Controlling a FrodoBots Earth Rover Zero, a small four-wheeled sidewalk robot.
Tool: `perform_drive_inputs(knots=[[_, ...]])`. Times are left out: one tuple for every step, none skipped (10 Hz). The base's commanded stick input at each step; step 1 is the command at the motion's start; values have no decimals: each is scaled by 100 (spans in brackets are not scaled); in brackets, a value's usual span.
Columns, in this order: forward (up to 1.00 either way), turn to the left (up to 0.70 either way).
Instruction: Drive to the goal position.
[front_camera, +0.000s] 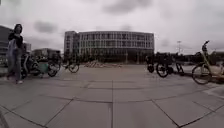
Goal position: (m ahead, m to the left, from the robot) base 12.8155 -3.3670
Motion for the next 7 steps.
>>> perform_drive_inputs(knots=[[60,1],[60,1],[60,1],[60,1],[60,1],[60,1],[60,1]])
